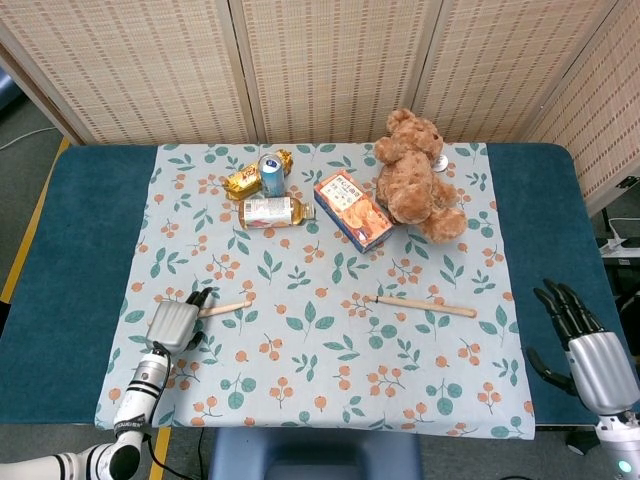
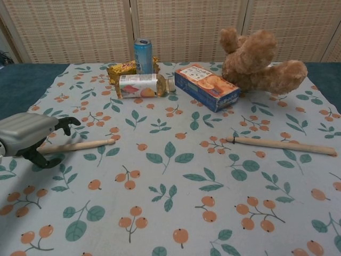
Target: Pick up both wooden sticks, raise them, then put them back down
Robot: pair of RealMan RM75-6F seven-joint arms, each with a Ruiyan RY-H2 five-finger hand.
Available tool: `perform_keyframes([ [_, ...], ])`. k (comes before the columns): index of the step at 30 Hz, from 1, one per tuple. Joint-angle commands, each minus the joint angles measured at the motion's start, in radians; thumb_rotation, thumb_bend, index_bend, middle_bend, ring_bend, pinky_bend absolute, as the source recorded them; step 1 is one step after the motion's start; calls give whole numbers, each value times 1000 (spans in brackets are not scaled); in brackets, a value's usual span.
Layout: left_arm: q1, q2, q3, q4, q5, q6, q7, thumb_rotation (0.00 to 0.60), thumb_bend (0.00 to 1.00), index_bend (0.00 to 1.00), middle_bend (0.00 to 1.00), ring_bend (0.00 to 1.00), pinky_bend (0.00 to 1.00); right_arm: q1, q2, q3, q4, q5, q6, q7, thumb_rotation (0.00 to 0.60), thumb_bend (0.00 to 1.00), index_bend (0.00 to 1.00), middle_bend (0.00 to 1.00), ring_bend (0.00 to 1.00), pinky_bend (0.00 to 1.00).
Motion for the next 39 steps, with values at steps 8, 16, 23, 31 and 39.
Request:
perform_keyframes([
  [8,-12,-77,-3,106,-38,20,36,600,354,223,329,863,1000,2,11,-5,-10,2,-14,6,600,267,0,0,0,262],
  [16,-7,-119,-13,178,-43,46,23,600,380,329,415,890,1000,4,17,-11,-16,-1,-26,6,600,267,0,0,0,262],
  [23,-1,-112,-11,177,-39,50,17,600,409,449,504,906,1000,6,18,-12,-20,1,-33,5,600,267,0,0,0,262],
  [31,5,-124,-4,194,-46,50,28,600,408,541,590,918,1000,6,18,-12,-20,4,-37,4,600,267,0,0,0,262],
  [39,11,-139,-3,210,-36,63,25,600,408,616,682,928,1000,9,21,-14,-24,6,-47,4,600,267,0,0,0,262],
])
